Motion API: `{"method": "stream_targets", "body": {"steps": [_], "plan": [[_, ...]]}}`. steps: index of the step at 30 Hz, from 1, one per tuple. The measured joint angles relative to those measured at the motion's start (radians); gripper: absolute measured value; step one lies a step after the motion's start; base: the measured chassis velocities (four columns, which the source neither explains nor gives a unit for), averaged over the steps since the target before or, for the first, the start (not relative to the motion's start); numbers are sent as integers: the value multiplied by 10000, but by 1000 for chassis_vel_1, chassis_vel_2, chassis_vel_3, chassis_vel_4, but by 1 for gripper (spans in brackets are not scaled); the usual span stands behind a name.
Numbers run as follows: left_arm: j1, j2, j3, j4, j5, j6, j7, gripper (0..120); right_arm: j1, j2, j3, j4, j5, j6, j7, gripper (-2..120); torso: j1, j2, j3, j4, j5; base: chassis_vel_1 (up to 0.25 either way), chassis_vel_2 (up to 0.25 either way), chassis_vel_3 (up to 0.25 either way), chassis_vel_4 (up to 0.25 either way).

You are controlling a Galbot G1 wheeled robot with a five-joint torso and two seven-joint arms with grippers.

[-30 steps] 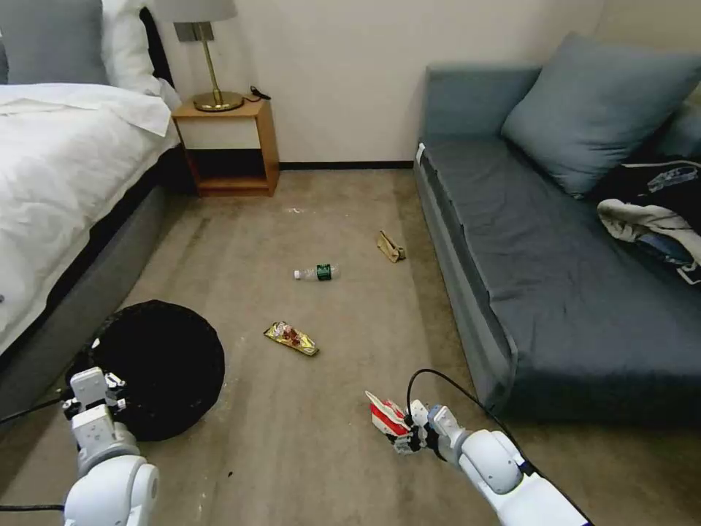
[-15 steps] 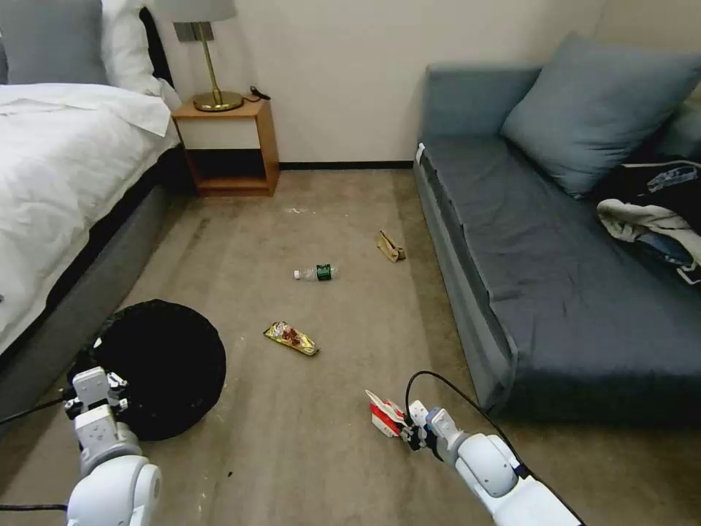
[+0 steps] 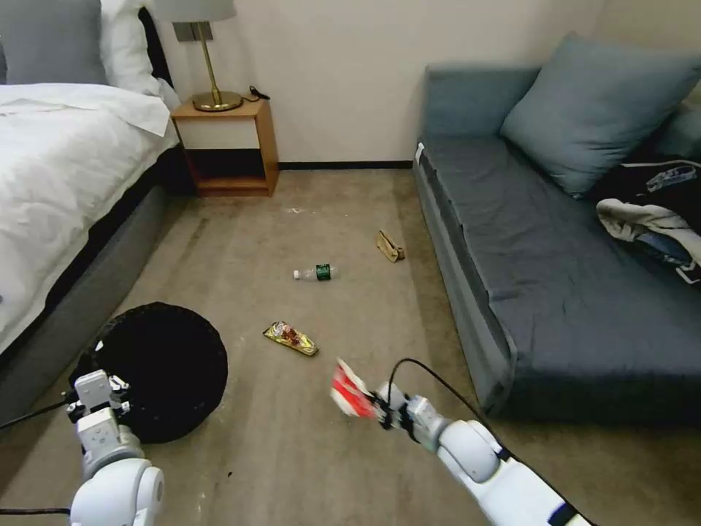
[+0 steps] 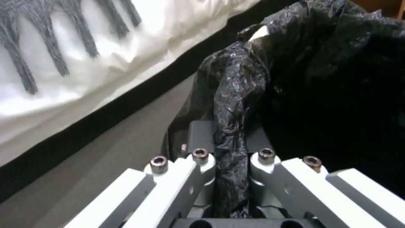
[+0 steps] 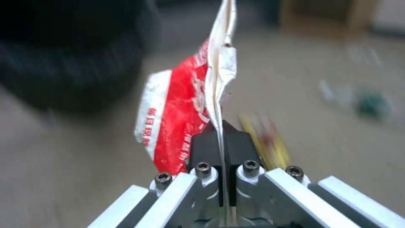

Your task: Pick up the trash bin, then pick up the garbage on the floor and place it into the trash bin.

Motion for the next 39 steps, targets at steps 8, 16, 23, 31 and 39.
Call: {"method": "stream_targets", "body": {"steps": [8,16,23,31,39], "plan": [[-3,-132,-2,-50,10,4,11,5,2245,1633,-2677,-1085,1648,1940,603,0,0,0,1,2,0,0,0,0,0],[6,-334,32,-348,-116,74,71,5,3016,2211,-4070,-2041,1443,2374,1196,0,1,0,1,-2,-1,0,0,0,0],[73,-601,105,-598,-366,106,121,5,3078,2783,-4345,-2200,1208,2118,1943,0,1,0,0,0,0,0,0,0,0],[78,-545,86,-759,-539,197,169,5,2992,2743,-4113,-2030,1171,1778,2038,25,0,0,0,-1,1,0,0,0,0],[76,-381,7,-847,-790,324,178,5,2505,2345,-3311,-1417,1116,1963,2217,55,0,0,0,0,3,0,0,0,0]]}}
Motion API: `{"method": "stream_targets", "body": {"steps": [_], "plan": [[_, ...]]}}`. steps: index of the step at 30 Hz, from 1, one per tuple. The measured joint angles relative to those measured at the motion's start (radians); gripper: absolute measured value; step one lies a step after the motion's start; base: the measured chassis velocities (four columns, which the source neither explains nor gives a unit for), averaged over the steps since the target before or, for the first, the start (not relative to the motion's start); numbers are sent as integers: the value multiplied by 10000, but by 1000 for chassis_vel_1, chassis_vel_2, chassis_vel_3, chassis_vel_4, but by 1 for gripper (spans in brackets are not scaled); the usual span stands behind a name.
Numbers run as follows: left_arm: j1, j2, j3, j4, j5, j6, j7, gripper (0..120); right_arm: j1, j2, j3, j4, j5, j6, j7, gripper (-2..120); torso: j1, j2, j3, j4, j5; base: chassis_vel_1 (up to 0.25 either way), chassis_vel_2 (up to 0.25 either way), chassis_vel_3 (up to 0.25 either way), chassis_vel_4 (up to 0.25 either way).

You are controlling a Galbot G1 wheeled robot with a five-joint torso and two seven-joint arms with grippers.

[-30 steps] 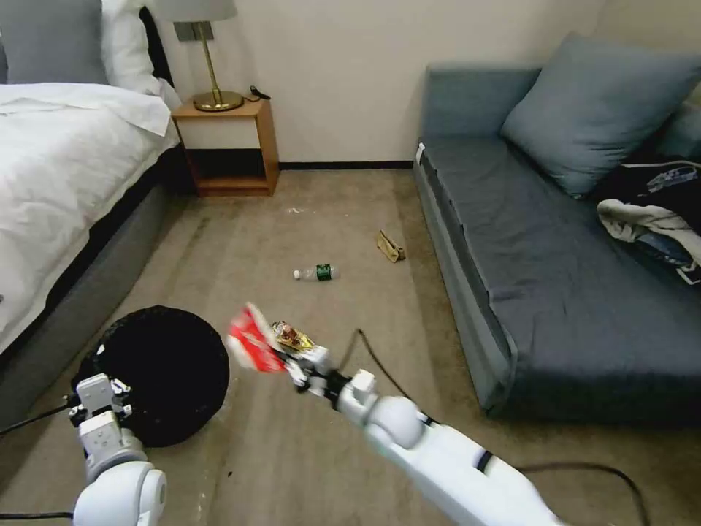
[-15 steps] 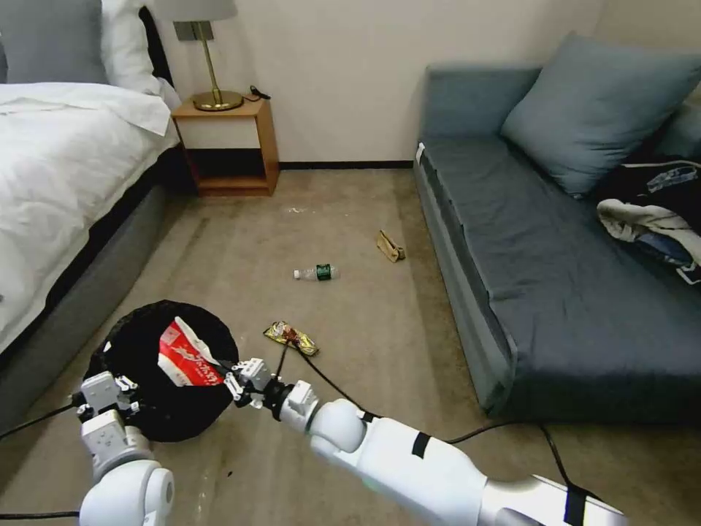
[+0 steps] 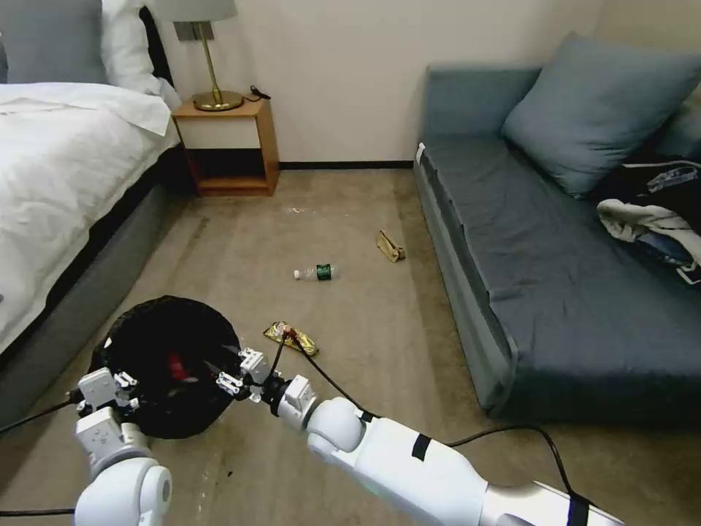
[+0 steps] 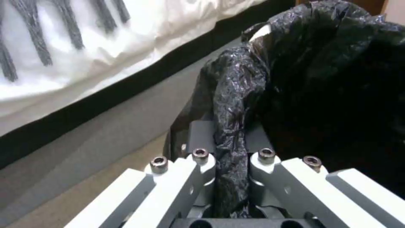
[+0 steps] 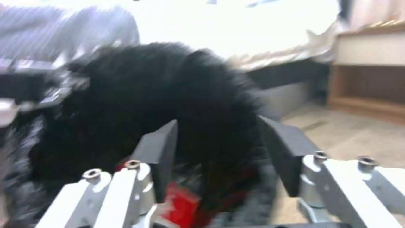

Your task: Pick up the trash bin, then pick up the garbage on the floor and place it into the trash bin.

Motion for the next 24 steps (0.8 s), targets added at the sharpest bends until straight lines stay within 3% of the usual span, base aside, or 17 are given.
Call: {"method": "stream_targets", "body": {"steps": [7,9,11,13,18,24], "plan": [[12,164,-166,-1,-130,-20,4,5,-1493,-1355,2211,1448,-1274,-303,244,77,0,0,-1,-3,2,0,0,0,0],[-22,259,-303,21,-190,-29,6,5,-2566,-1986,3312,2341,-1855,-678,603,88,0,0,-1,-4,3,0,0,0,0],[-43,297,-347,58,-214,-29,6,5,-2870,-2121,3621,2606,-1979,-789,662,92,0,1,-1,-6,4,0,0,0,0],[-102,402,-425,157,-232,-46,6,5,-4040,-2516,4806,3358,-2265,-888,760,99,0,2,-1,-1,0,0,0,0,0],[-87,438,-439,246,-223,-129,6,5,-5934,-2673,6334,3848,-2635,-186,459,100,-1,2,-2,-7,0,0,0,0,0],[-45,417,-432,282,-183,-192,7,5,-6686,-2611,6660,3909,-2879,295,314,100,0,2,-1,-2,0,0,0,0,0]]}}
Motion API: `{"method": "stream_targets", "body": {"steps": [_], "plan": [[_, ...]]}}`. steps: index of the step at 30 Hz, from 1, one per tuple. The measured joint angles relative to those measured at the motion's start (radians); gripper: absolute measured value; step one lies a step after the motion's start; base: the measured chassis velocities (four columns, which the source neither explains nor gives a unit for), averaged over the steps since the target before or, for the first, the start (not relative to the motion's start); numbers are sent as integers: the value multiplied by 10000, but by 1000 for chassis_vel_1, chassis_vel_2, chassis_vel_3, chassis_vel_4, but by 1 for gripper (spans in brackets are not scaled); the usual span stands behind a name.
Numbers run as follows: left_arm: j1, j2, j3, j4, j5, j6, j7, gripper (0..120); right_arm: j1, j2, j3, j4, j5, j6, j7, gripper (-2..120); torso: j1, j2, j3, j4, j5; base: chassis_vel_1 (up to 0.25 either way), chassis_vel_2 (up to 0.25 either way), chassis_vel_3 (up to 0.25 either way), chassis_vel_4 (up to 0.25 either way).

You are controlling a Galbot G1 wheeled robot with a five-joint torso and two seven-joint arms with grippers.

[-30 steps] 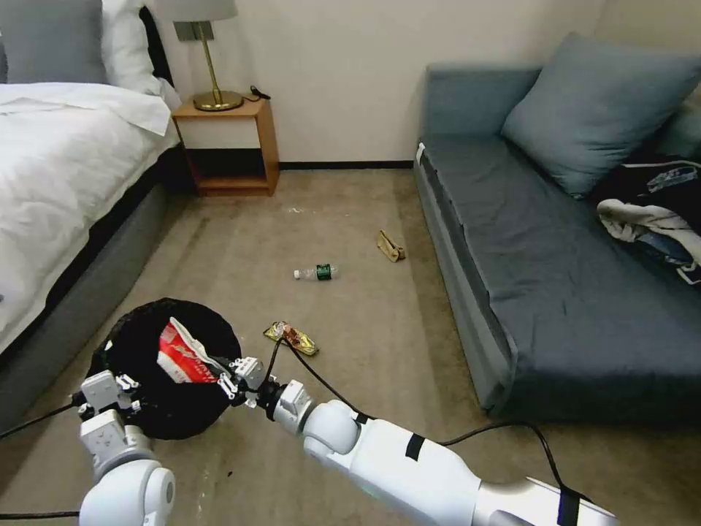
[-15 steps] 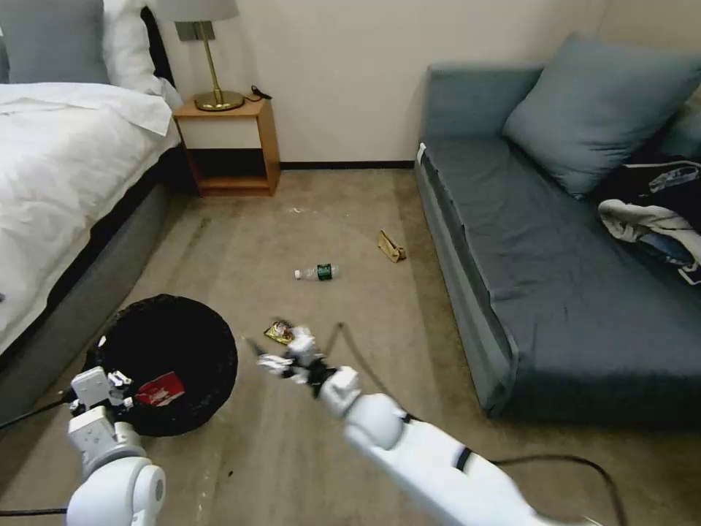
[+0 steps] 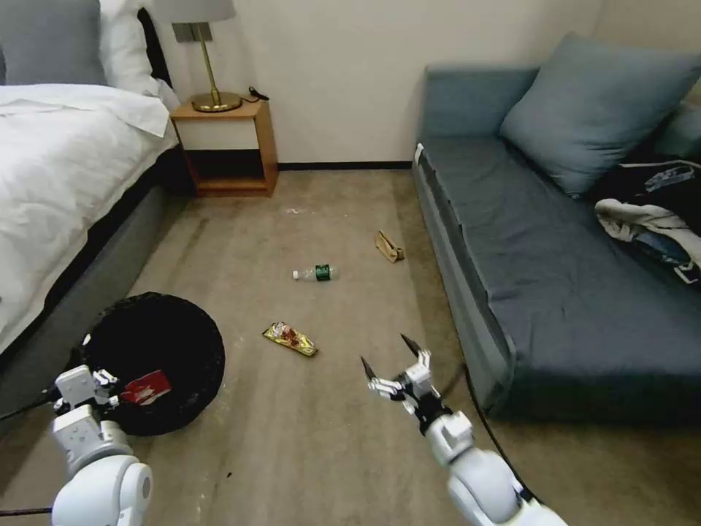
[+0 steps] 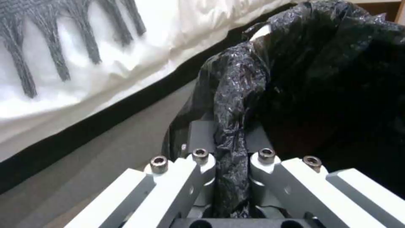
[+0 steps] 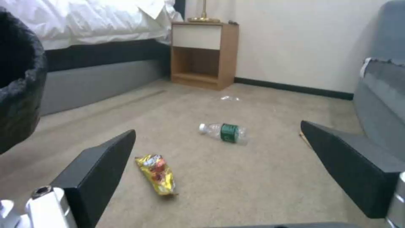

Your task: Pick up the trash bin, then pick up the garbage on the floor and place it into the trash bin.

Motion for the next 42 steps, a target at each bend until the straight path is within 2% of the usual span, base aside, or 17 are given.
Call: {"method": "stream_targets", "body": {"steps": [11,42], "plan": [[209,-68,6,-165,33,-47,-26,5,170,296,-217,-313,-266,176,7,100,-1,0,1,1,-1,-111,115,111,-101],[141,-98,1,-189,4,-54,-55,5,1014,449,-600,-1253,-256,191,-448,100,0,-2,1,1,-2,-148,152,147,-148]]}}
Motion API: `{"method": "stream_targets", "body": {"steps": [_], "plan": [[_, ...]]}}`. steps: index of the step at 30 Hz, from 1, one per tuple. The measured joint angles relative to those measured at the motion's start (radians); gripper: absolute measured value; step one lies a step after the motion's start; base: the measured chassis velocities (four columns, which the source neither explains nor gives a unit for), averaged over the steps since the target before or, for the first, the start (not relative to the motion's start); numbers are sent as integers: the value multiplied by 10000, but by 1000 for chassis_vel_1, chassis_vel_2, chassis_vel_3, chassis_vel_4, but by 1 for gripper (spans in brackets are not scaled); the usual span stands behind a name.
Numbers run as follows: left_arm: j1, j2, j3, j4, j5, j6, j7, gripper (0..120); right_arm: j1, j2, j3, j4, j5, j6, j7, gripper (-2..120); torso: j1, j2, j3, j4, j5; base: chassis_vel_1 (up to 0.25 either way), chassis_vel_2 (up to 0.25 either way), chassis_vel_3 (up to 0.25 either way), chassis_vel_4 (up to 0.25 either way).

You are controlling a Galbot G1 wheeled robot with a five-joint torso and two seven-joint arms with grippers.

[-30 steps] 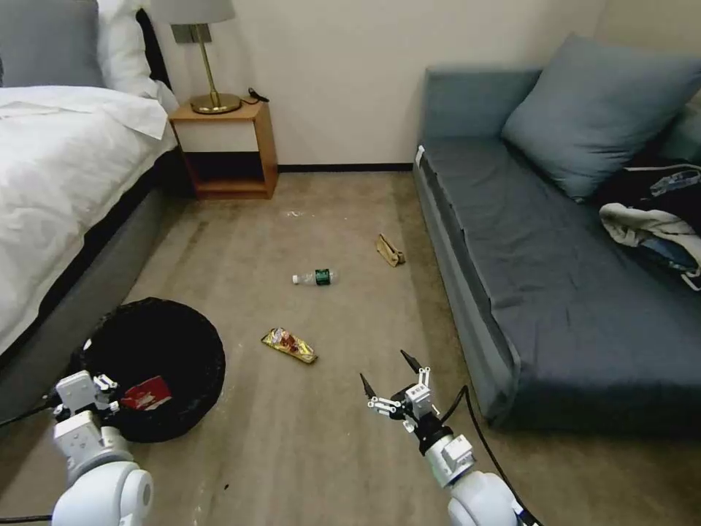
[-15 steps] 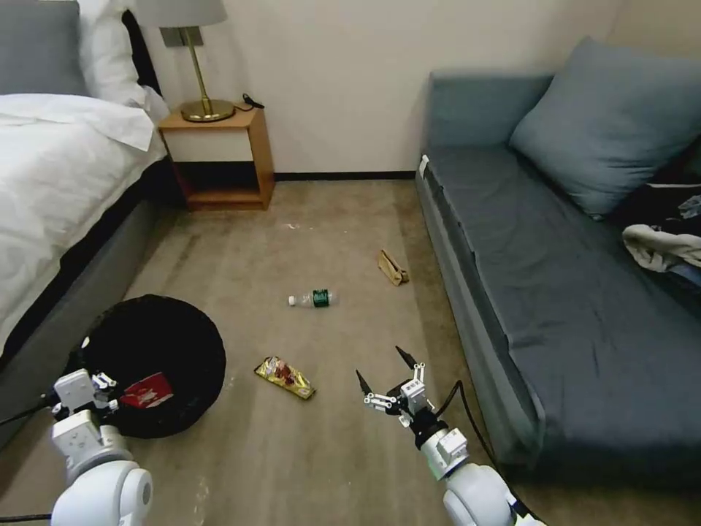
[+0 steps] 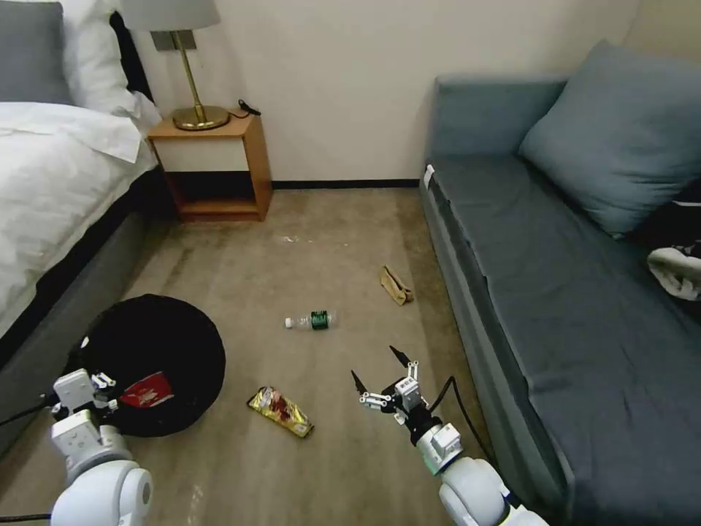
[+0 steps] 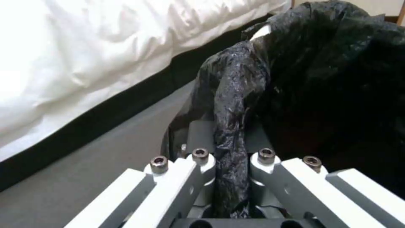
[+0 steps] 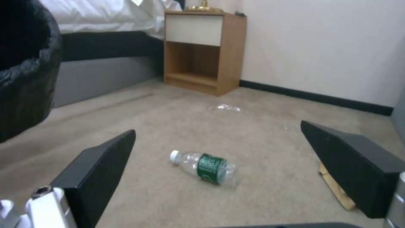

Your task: Pick up the trash bin, then pick up the garbage on the floor and place it into the trash bin.

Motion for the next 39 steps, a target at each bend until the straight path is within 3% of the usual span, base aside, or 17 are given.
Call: {"method": "stream_targets", "body": {"steps": [5,9,12,13,18,19,22,27,30,34,39], "plan": [[-15,-2,2,8,0,0,0,5,307,-119,-251,-135,-6,-202,-92,100,1,0,0,-3,1,-114,129,115,-125],[-29,2,-3,48,8,0,1,5,1280,-569,-1277,-339,127,-854,-222,100,2,0,2,-3,-1,-37,45,29,-29],[-36,-50,-3,59,69,0,-3,5,2602,-1054,-3009,-704,781,-1852,-320,100,2,0,0,5,-3,0,0,0,0],[-36,-50,-3,59,69,0,-3,5,2602,-1054,-3009,-704,781,-1852,-320,100,2,0,0,5,-3,0,0,0,0],[-71,-204,5,58,200,0,-6,5,4533,-1143,-6227,-1470,1707,-3154,-327,100,1,-1,2,1,2,0,0,0,0],[-71,-204,5,58,200,0,-6,5,4533,-1143,-6227,-1470,1707,-3154,-327,100,1,-1,2,1,2,0,0,0,0],[-123,-249,2,48,217,7,-7,5,5393,-1030,-7662,-1584,1739,-4673,-179,100,1,0,1,-1,0,0,0,0,0],[-165,-328,-21,47,217,-23,-9,5,6132,-894,-8329,-1745,1742,-5922,-405,100,1,0,1,0,-2,0,0,0,0],[-164,-398,-33,52,226,-97,-14,5,6582,-656,-8498,-2130,1702,-6515,-1449,100,1,0,0,0,-1,0,0,0,0],[-167,-475,-38,109,332,-152,-19,5,6682,-382,-8341,-2498,1396,-6826,-2536,100,1,-1,0,0,-2,0,0,0,0],[-212,-552,0,153,461,-168,-22,5,6609,-26,-8159,-2885,1113,-6703,-2668,100,1,0,1,0,-2,0,0,0,0]]}}
